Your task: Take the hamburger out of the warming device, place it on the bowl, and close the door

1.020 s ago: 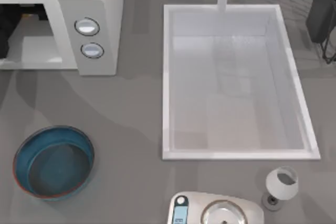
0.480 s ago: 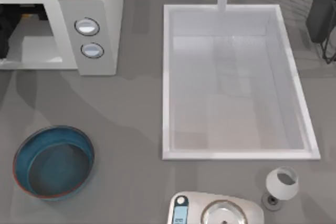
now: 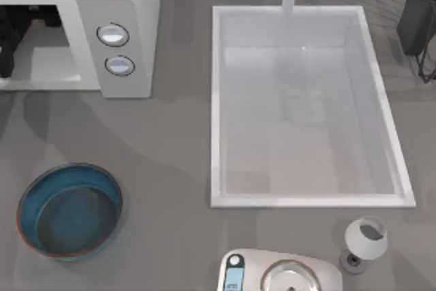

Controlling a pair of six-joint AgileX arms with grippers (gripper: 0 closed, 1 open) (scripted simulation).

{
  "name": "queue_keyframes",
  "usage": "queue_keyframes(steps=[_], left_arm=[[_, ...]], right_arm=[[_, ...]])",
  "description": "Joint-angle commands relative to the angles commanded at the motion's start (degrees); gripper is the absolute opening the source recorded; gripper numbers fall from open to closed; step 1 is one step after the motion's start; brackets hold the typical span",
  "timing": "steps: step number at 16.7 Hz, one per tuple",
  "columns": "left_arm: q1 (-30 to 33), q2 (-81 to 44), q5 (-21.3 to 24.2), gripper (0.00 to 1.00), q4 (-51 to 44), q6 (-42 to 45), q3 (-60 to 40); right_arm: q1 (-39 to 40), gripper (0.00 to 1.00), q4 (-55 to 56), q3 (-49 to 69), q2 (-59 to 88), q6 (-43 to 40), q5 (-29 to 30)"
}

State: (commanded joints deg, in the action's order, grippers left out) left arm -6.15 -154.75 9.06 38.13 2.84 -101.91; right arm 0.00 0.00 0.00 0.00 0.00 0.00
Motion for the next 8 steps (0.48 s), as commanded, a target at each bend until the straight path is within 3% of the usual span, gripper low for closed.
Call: queue_keyframes(steps=[3, 8], left_arm=[[1.79, -0.18, -0.69, 0.0, 2.72, -0.14, 7.37], [4.8, 2.76, -0.54, 0.0, 11.93, -0.34, 28.43]], right_arm=[[0.0, 1.0, 0.0, 0.0, 0.0, 0.0, 0.0], [0.0, 1.0, 0.0, 0.0, 0.0, 0.0, 0.0]])
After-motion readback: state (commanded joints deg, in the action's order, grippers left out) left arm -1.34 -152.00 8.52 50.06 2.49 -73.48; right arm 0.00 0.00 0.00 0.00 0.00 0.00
